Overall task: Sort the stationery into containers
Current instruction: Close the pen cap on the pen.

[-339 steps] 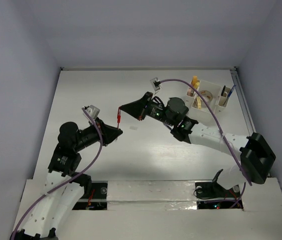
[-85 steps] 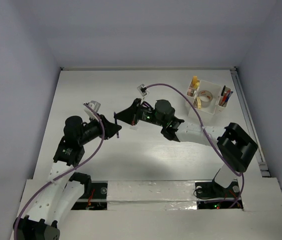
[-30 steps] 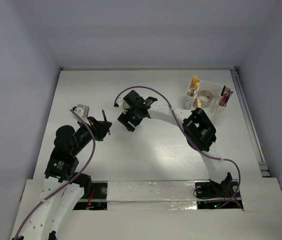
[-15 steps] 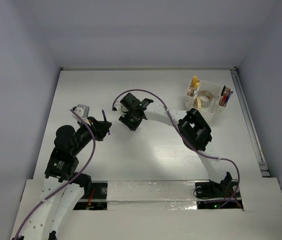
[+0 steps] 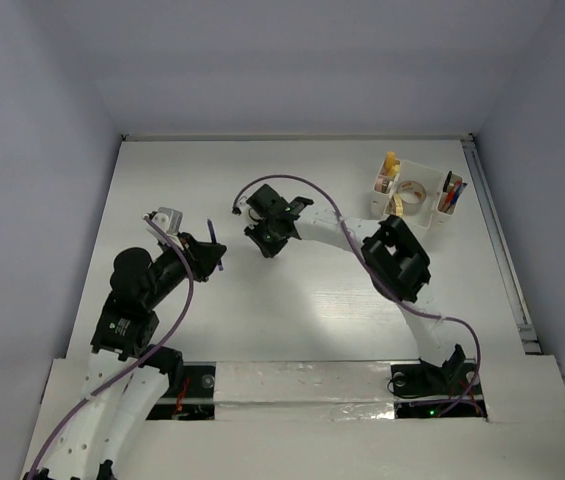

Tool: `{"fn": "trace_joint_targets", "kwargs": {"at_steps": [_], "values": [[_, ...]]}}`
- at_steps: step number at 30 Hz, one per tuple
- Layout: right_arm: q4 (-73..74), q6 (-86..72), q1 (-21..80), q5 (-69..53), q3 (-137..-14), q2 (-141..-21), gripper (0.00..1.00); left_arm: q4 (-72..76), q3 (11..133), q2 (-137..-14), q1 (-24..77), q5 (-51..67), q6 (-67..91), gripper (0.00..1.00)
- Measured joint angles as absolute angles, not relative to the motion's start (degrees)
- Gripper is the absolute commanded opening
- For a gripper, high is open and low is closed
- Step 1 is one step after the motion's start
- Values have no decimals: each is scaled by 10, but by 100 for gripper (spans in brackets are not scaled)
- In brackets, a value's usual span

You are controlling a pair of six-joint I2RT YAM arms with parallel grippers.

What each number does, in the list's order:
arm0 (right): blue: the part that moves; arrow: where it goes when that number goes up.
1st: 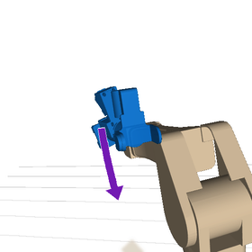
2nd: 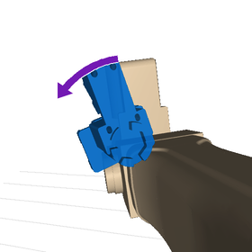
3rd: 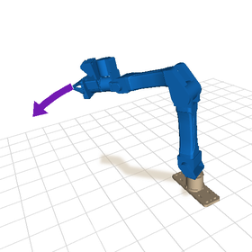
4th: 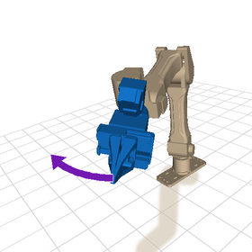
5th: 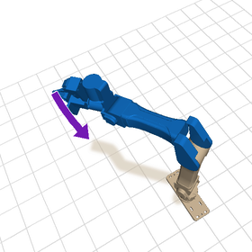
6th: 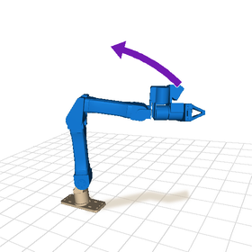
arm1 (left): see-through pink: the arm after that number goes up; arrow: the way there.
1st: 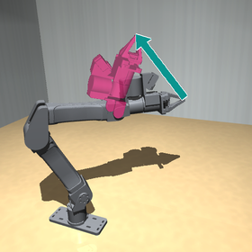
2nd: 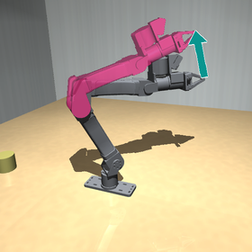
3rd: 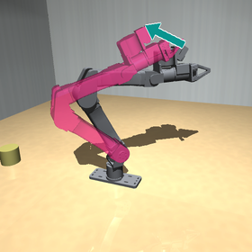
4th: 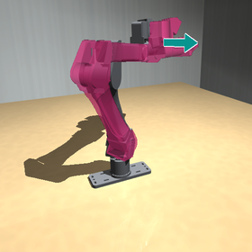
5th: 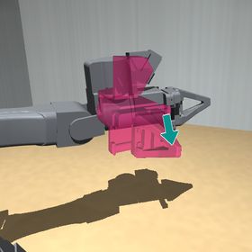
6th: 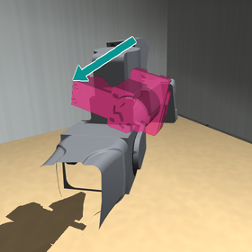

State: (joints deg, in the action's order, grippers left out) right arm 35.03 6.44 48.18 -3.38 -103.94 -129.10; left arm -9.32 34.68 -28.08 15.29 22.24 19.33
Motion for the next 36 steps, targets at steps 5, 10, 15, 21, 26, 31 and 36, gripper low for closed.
{"fn": "trace_joint_targets", "kwargs": {"at_steps": [5,10,15,21,26,31,36], "values": [[263,-46,456,-48,-913,-1185,0,-73,346,-286,153,267,197,0],[118,-173,441,-65,-778,-1017,0,-36,344,-312,153,328,216,0],[-46,-295,447,-73,-695,-903,0,10,321,-339,153,378,248,0],[-190,-406,447,-69,-645,-874,0,16,308,-350,153,394,259,0],[-269,-469,447,-60,-614,-874,0,18,305,-352,153,398,262,0],[-320,-498,453,-60,-610,-874,0,22,305,-360,153,401,264,0],[-345,-506,466,-65,-616,-881,0,22,305,-366,153,401,265,0]]}}
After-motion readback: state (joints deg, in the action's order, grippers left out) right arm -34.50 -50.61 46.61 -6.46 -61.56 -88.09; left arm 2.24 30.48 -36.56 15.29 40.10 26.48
